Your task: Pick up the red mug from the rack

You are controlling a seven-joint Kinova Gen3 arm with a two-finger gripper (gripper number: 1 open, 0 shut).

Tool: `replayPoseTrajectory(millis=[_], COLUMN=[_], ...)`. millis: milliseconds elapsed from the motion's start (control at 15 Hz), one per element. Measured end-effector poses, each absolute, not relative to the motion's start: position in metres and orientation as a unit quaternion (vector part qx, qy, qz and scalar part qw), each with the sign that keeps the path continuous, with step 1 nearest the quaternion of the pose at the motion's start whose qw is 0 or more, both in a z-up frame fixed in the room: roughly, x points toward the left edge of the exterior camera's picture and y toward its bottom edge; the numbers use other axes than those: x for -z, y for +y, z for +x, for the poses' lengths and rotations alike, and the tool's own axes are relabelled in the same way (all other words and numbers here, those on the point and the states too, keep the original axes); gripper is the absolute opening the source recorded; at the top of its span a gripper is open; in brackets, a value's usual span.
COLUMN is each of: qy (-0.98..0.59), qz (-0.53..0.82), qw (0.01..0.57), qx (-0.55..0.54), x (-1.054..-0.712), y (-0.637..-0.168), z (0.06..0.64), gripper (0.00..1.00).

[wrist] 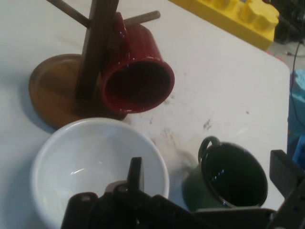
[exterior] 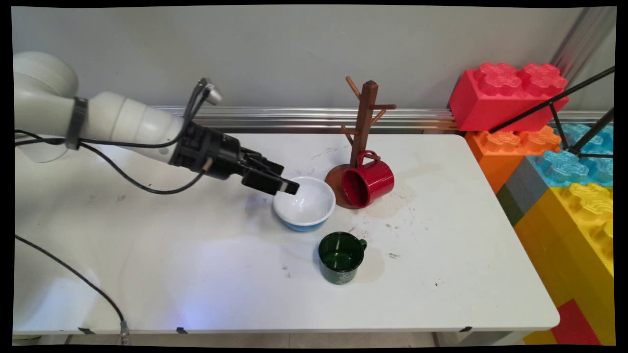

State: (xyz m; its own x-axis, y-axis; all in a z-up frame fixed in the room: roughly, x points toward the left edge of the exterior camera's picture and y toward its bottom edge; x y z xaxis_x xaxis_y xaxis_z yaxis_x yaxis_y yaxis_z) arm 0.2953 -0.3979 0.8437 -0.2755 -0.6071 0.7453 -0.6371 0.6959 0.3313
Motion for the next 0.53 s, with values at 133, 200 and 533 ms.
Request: replayPoseTrajectory(millis=[133,200,533], qy=[-0.790,-0.786,-0.774], qz=[0.403,0.408,0.427], qw=[0.462,0.464,0.468], qx=[-0.011,-0.009,0.000], x=[-0.838,-0.836,-0.827], y=[-0.400,-0.401,-0.403], z=[0.284,0.279,0.261], gripper=[1.00,1.00,1.00])
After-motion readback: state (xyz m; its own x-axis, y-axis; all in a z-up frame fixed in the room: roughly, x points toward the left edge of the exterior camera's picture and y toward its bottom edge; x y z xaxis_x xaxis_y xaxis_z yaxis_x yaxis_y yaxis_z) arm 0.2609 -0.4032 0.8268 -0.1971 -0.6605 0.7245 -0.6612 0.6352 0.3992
